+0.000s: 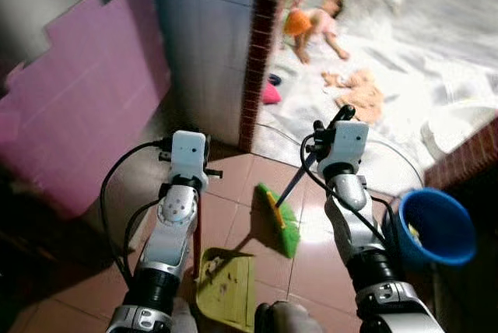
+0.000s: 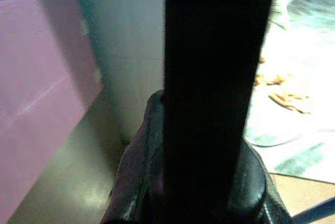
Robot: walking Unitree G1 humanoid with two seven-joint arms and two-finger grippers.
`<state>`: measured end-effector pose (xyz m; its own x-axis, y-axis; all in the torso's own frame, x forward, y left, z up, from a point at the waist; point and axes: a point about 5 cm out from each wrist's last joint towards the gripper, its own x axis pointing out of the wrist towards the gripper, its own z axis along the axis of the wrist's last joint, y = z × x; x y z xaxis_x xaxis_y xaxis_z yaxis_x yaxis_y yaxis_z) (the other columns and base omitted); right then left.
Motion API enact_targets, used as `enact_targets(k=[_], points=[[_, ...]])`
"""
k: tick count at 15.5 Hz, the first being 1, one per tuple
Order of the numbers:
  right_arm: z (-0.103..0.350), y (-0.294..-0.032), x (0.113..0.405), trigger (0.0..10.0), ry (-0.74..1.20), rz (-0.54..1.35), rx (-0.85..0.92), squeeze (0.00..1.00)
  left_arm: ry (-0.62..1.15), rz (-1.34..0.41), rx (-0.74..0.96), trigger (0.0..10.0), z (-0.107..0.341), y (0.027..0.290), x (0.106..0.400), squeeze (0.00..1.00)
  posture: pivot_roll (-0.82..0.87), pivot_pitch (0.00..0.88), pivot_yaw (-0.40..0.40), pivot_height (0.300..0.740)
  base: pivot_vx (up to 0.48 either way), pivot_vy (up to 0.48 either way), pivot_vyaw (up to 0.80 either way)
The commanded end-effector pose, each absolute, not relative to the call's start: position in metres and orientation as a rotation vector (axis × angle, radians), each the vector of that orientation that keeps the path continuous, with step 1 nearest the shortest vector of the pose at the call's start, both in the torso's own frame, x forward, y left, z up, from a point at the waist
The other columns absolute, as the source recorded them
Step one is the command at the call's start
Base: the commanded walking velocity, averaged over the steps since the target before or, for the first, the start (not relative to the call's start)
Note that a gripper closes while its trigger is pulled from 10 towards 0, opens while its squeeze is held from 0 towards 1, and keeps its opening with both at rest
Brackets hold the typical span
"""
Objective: Sweep floor
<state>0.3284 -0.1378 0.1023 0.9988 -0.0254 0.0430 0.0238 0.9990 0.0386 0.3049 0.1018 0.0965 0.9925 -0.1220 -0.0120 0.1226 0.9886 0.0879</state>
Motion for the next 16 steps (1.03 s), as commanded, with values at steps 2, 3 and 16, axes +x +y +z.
enact_targets(k=[2,3,16], points=[[0.091,-0.145,0.327,10.0,0.020,-0.072,0.042,0.00,0.014,-0.151,0.103,10.0,0.097,0.098,0.305,0.00,0.00,0.082,-0.029,0.731,0.000,0.000,-0.80],[0.091,-0.144,0.327,10.0,0.020,-0.080,0.058,0.00,0.013,-0.150,0.105,10.0,0.097,0.099,0.306,0.00,0.00,0.080,-0.024,0.731,0.000,0.000,-0.80],[0.083,-0.166,0.309,10.0,0.052,-0.185,0.070,0.00,0.036,-0.167,0.096,10.0,0.091,0.115,0.295,0.00,-0.03,0.072,0.010,0.731,0.000,0.000,-0.55]])
